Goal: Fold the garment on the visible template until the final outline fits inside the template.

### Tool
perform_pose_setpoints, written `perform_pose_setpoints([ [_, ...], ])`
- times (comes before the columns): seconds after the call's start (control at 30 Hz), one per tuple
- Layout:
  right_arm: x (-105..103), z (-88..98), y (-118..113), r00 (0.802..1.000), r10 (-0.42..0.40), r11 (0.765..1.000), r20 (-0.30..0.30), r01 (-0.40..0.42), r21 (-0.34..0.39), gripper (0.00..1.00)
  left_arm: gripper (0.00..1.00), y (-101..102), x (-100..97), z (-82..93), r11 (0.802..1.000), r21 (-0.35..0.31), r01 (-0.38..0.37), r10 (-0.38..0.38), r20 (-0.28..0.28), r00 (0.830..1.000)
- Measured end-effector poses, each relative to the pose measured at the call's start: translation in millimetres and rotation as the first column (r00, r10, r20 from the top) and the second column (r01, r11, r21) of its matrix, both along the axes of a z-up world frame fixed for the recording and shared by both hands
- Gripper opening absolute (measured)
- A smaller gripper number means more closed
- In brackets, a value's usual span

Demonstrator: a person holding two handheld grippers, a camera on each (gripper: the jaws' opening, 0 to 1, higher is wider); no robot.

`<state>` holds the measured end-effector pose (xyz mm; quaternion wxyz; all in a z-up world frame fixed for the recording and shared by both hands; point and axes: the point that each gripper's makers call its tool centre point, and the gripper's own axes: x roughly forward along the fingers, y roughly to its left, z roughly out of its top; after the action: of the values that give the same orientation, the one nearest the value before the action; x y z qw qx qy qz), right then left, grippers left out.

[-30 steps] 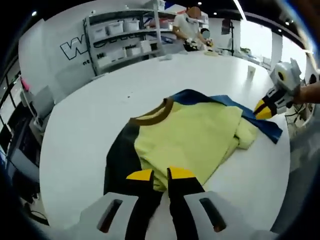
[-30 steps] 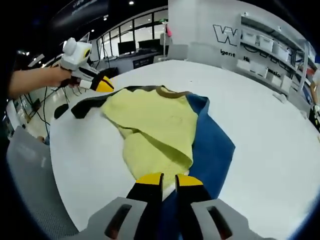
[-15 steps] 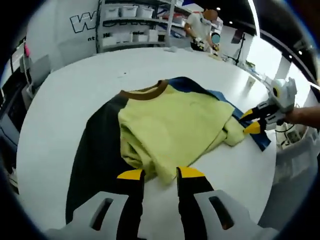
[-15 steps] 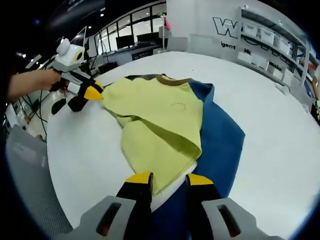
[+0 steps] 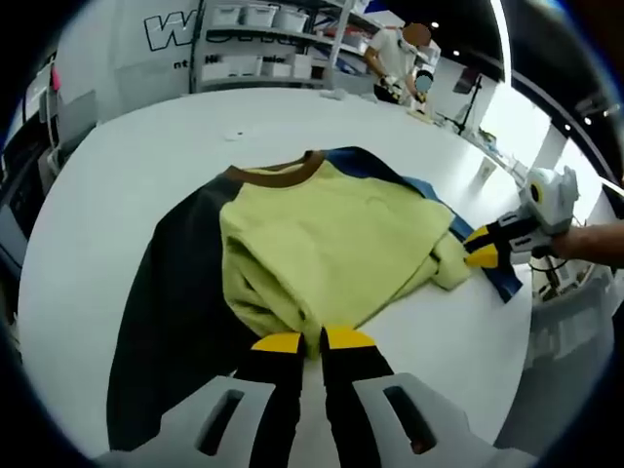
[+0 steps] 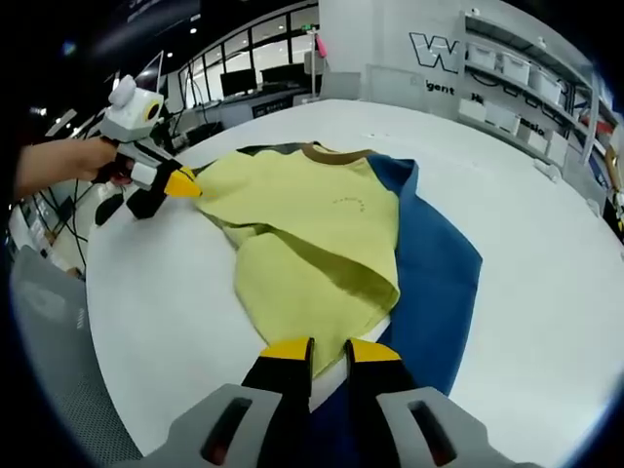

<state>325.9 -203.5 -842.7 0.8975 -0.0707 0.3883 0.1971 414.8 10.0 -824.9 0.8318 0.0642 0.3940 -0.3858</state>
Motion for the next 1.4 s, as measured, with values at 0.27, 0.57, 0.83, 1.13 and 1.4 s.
perform_pose_setpoints([
  [0.27, -4.5, 2.9, 2.6, 1.0, 0.027, 0.999, 0.012, -0.027, -0.018, 0.0, 0.05, 6.6, -7.4, 2.2, 1.0, 0.01, -0.01, 0.01, 0.015, 1.0],
  [0.57, -5.1, 14.4, -0.1, 0.999, 0.016, 1.0, 0.048, -0.017, 0.003, 0.0, 0.05, 14.3, -20.5, 3.1, 1.0, 0.014, -0.021, 0.022, -0.003, 1.0],
  [0.83, -5.8, 14.3, 1.3, 0.999, 0.021, 1.0, 0.048, -0.021, 0.008, 0.0, 0.08, 13.1, -16.9, 0.5, 0.999, 0.016, -0.037, 0.037, -0.002, 0.999],
  [1.13, -7.3, 16.8, 2.7, 0.999, 0.019, 1.0, 0.05, -0.02, 0.023, 0.0, 0.04, 8.3, -13.2, 1.8, 0.999, 0.029, -0.046, 0.045, 0.004, 0.999],
  [1.4, -8.6, 26.0, 1.2, 0.997, 0.024, 0.999, 0.077, -0.027, 0.035, 0.0, 0.03, 15.7, -24.2, 10.6, 0.997, 0.034, -0.063, 0.063, -0.001, 0.998],
])
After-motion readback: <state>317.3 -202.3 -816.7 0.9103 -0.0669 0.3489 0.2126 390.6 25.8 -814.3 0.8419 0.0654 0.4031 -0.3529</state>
